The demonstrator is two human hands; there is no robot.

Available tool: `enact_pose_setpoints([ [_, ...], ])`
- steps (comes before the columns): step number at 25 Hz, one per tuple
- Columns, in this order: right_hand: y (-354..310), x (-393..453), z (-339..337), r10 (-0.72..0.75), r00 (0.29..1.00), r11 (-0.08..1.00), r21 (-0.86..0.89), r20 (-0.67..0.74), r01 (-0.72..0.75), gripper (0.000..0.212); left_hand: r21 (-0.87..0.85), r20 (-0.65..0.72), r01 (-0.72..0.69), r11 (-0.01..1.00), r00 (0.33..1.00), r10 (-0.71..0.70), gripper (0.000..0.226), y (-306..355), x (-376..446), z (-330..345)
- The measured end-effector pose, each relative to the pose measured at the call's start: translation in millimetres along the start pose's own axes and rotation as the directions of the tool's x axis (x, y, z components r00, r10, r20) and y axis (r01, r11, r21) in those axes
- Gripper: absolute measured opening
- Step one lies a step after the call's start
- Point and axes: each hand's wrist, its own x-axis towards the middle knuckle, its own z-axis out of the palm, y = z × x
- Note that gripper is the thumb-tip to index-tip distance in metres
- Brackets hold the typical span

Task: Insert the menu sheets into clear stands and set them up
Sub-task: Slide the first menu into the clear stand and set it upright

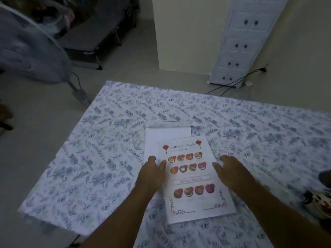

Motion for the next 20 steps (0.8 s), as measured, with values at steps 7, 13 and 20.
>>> enact_pose_setpoints([
  [7, -3, 29, 30, 0.16, 0.987, 0.962, 0.222, 0.021, -0.161, 0.025, -0.161, 0.104, 0.12, 0.98, 0.989, -0.104, 0.022, -25, 30, 23],
  [13, -4, 20, 21, 0.174, 0.985, 0.939, 0.304, -0.01, -0.163, 0.018, -0.232, 0.105, 0.08, 0.969, 0.993, -0.057, 0.03, -21, 23, 17],
  [20, 54, -41, -33, 0.209, 0.952, 0.886, 0.456, -0.223, -0.088, 0.013, -0.392, 0.13, -0.105, 0.914, 0.977, 0.167, 0.025, 32, -26, 24],
])
